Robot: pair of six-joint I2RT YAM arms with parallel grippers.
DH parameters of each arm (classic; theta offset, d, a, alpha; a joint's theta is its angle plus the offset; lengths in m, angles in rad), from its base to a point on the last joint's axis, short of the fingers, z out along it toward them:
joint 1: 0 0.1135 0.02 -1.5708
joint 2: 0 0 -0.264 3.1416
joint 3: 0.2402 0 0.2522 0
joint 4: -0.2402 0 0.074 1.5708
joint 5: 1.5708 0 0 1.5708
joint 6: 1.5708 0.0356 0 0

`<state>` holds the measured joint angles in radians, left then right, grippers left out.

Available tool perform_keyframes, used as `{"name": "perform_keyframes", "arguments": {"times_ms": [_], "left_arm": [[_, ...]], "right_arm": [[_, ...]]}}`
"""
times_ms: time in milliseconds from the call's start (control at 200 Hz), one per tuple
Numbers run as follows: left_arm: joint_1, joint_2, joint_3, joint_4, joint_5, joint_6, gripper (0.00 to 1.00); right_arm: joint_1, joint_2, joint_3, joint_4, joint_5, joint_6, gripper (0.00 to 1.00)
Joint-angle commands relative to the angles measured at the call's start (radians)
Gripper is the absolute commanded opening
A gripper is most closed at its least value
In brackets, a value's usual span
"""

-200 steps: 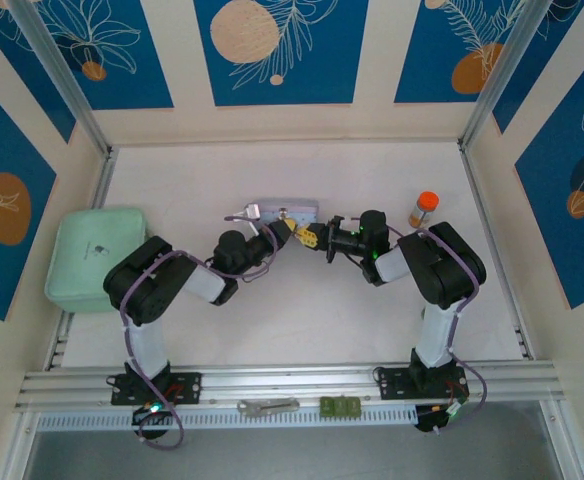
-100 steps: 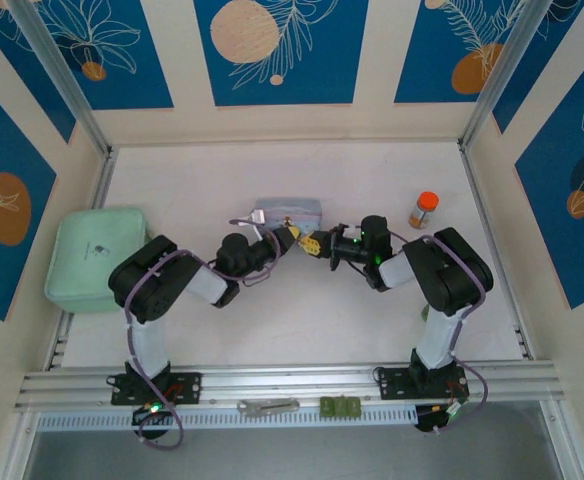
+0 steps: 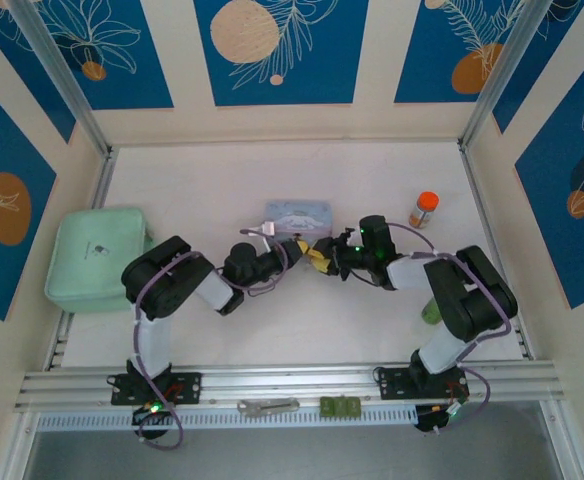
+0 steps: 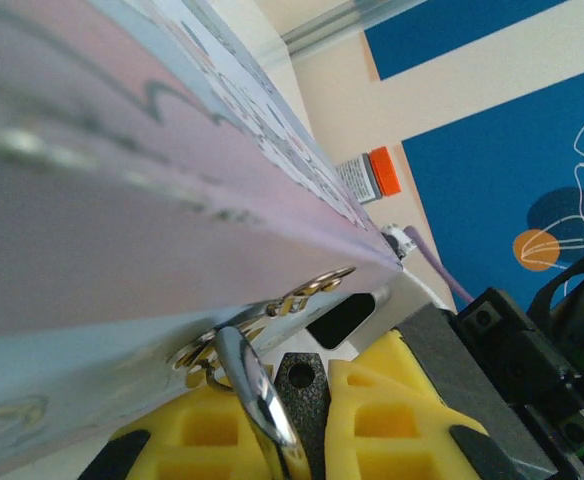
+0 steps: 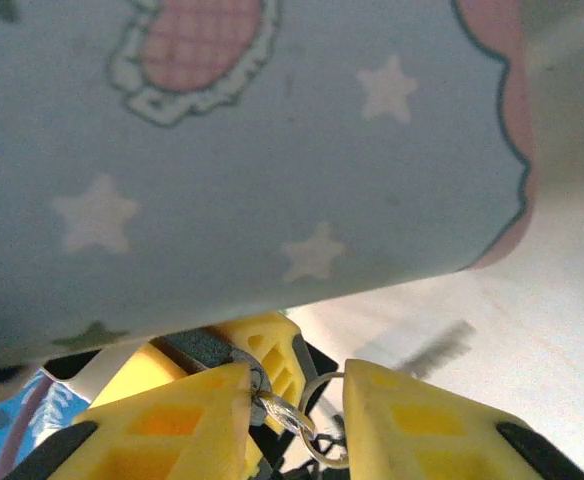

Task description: Unlock a padlock with a key

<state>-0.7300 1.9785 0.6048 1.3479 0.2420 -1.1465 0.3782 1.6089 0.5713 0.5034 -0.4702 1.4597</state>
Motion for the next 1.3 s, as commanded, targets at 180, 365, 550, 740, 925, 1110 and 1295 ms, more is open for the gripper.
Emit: {"name": "perform_keyframes", "arguments": {"times_ms": [180,365,550,740,925,1110,1295], "left_arm": [[-0.038,0.030,-0.036,-0.015,-0.010,-0.026,0.00],[-0.038,-0.012,-0.042,-0.166,-0.069,-0.015,0.00],[-0.039,-0.057,-0.051,-0.264,-0.104,0.001,0.07],[-0.040,-0.092,-0.091,-0.257,-0.134,-0.009,0.37],[-0.037,-0.151,-0.149,-0.254,-0.173,-0.014,0.54],[-0.006,-0.255,-0.197,-0.275,-0.216,-0.006,0.55],[0.065,-0.398,-0.191,-0.430,-0.241,0.032,0.57]], "right_arm": [[-0.024,-0.214,0.035,-0.371,0.158,-0.321,0.41],[-0.036,-0.308,0.048,-0.480,0.231,-0.409,0.43],[-0.042,-0.345,0.044,-0.487,0.243,-0.441,0.43],[-0.020,-0.373,0.082,-0.566,0.288,-0.549,0.44],[0.013,-0.413,0.111,-0.619,0.338,-0.624,0.46],[0.080,-0.418,0.154,-0.678,0.403,-0.719,0.46],[0.219,-0.355,0.239,-0.772,0.507,-0.875,0.47]]}}
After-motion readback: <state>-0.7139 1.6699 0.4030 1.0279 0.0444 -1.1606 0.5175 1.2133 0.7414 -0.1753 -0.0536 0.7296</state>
